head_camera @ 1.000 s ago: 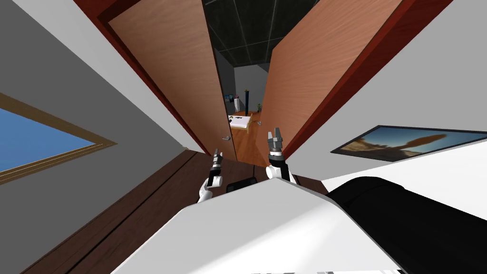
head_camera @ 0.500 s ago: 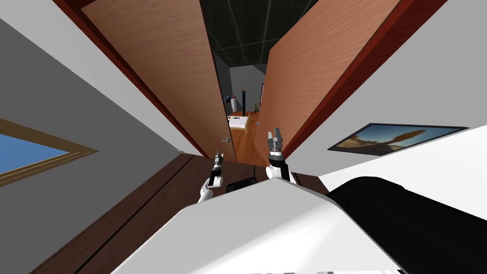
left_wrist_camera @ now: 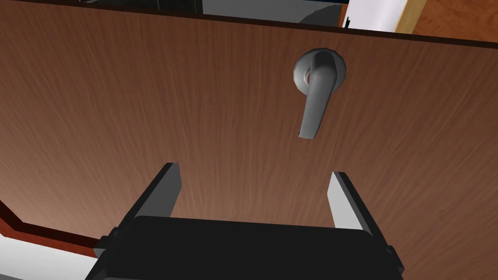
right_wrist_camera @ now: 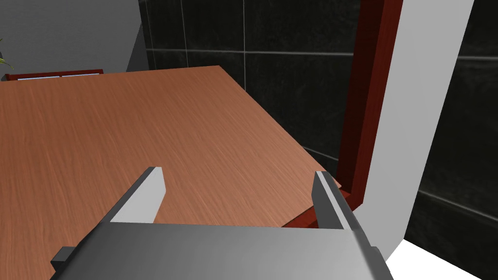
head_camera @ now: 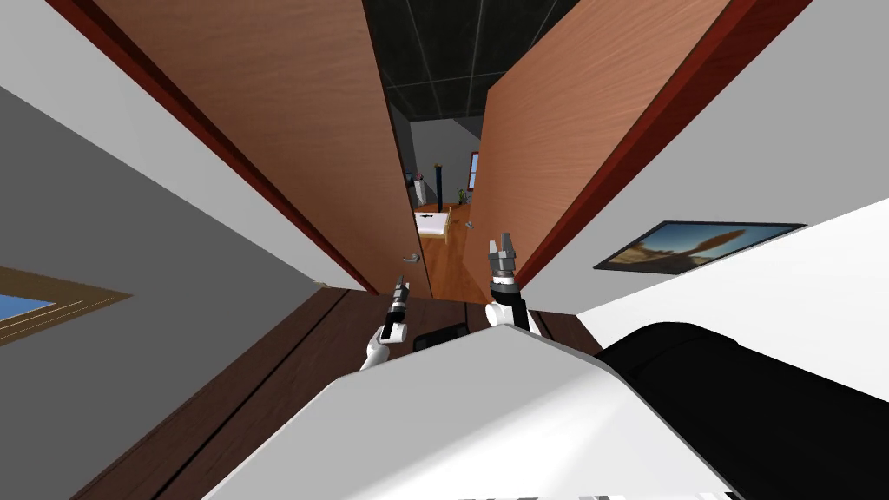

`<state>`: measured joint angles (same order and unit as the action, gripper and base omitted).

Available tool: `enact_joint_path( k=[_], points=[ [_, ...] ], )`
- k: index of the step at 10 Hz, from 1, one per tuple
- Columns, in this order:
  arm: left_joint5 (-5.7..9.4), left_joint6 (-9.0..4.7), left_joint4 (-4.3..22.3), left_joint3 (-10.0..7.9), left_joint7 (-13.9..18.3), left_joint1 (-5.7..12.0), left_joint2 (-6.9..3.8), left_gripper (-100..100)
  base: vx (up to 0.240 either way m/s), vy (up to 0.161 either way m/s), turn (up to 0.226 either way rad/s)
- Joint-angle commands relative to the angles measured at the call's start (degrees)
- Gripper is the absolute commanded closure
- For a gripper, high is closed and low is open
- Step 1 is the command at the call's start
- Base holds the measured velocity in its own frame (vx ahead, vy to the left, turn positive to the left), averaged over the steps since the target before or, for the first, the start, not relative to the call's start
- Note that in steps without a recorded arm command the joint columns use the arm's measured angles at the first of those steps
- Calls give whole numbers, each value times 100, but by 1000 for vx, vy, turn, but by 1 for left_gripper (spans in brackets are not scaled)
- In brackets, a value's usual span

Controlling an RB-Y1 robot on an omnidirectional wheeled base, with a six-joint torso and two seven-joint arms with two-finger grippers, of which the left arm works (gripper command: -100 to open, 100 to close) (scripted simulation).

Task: Push the door open

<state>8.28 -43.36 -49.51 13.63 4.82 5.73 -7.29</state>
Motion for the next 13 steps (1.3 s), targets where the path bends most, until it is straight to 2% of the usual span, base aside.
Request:
enact_joint_path(
  k=[1,13],
  points=[
    [4,-48,187,30,-7,70,5,-100,53,81,-77],
    [39,-337,1404,219,-15,544,-3,-100,46,66,-81]
  ],
)
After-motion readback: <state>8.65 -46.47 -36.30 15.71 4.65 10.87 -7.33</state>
